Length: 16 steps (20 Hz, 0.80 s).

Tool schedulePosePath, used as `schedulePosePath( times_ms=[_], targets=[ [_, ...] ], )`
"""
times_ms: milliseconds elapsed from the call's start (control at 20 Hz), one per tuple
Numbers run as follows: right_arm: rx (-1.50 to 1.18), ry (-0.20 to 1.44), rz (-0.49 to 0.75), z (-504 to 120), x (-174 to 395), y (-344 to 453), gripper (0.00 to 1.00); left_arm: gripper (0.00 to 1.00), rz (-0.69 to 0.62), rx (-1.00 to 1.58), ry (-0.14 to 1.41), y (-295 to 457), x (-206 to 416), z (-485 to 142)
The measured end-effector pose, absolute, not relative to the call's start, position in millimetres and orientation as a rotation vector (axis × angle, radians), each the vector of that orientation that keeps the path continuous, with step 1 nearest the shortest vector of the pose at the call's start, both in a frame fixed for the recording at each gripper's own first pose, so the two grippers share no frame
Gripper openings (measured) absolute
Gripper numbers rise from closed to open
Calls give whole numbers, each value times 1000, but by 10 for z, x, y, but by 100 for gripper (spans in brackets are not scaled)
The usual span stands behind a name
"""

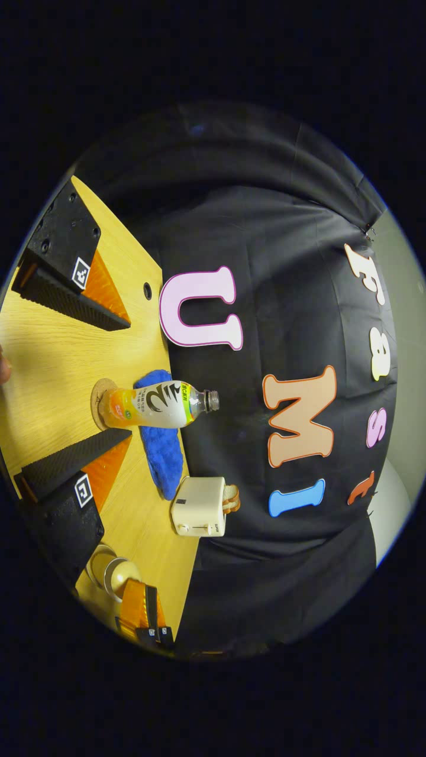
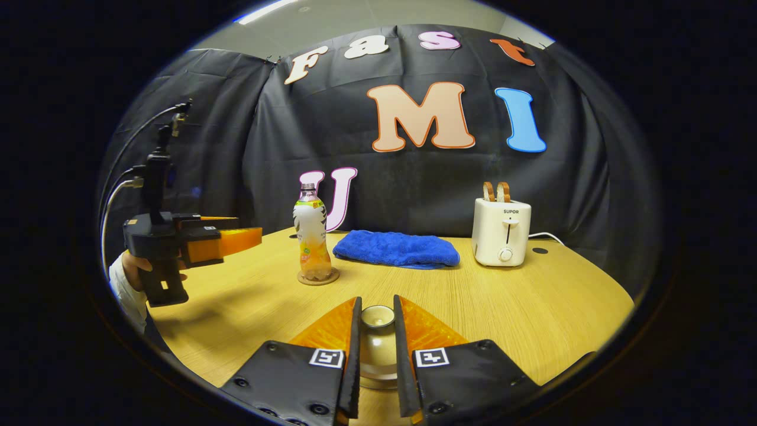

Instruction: Open the teacup lid with one hand, grasp the water bottle and pour water into the teacup with the other hand; after pouring, place the water bottle on the coaster and then close the teacup lid.

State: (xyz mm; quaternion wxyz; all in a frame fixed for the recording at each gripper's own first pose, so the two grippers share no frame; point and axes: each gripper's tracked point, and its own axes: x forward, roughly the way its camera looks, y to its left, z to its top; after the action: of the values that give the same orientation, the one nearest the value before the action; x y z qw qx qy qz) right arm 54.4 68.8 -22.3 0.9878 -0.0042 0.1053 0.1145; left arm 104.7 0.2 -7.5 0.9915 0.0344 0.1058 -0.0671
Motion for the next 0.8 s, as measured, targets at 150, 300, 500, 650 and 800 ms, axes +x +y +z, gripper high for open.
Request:
schedulePosePath(
  times_ms=[150, 300, 500, 650, 800],
  targets=[
    [-4, 222, 224, -274, 552, 673, 30, 96, -144, 73, 201, -54, 947, -44],
    [0, 222, 220, -312, 555, 650, 29, 97, -169, 69, 209, -180, 871, -91],
    [26, 231, 220, -349, 550, 633, 31, 97, -191, 58, 234, -310, 762, -213],
    [34, 227, 225, -340, 512, 631, 35, 97, -199, 49, 247, -367, 678, -281],
    [57, 177, 234, -204, 482, 610, 54, 97, -178, 58, 229, -346, 586, -268]
  ],
)
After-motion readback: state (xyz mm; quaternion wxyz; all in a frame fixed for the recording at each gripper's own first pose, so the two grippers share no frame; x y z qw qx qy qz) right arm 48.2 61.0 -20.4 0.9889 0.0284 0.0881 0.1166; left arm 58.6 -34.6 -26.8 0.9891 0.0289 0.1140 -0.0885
